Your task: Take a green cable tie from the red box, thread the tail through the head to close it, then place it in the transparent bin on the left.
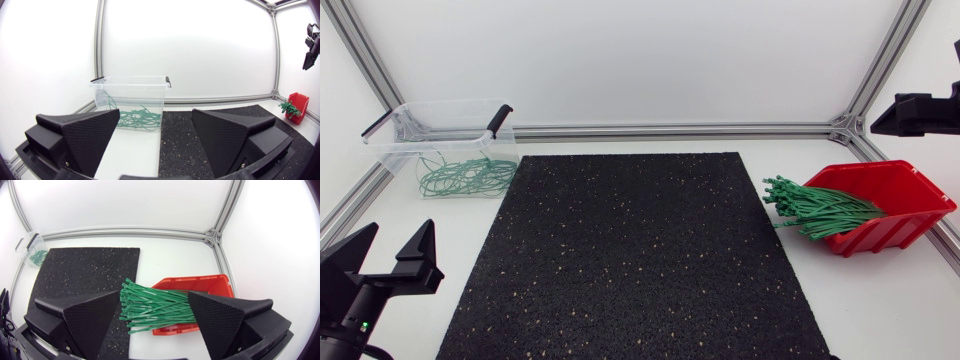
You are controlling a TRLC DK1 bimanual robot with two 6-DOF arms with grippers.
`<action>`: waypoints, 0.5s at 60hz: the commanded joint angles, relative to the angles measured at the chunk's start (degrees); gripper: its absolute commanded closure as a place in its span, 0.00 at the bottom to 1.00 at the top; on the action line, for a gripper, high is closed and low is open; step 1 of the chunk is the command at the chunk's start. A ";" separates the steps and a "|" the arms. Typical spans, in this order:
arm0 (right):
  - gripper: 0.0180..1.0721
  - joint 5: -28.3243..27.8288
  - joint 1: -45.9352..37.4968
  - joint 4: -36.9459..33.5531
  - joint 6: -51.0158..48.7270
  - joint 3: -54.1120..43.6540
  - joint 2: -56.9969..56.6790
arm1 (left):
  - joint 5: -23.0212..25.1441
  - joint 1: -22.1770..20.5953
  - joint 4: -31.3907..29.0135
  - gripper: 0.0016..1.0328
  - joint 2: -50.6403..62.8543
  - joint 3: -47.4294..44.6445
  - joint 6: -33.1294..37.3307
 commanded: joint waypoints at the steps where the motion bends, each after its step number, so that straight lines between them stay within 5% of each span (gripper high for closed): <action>1: 0.05 -1.45 -1.02 -3.21 -6.37 4.67 4.76 | -0.10 0.41 -0.36 0.03 -0.39 -2.44 -0.78; 14: 0.05 -1.45 -0.84 -15.25 -25.44 15.48 15.92 | -0.10 0.15 -0.36 0.03 -0.39 -2.44 -0.78; 30: 0.05 -0.66 -1.37 -21.67 -48.64 17.94 21.72 | -0.10 0.06 -0.36 0.03 -0.39 -2.44 -0.78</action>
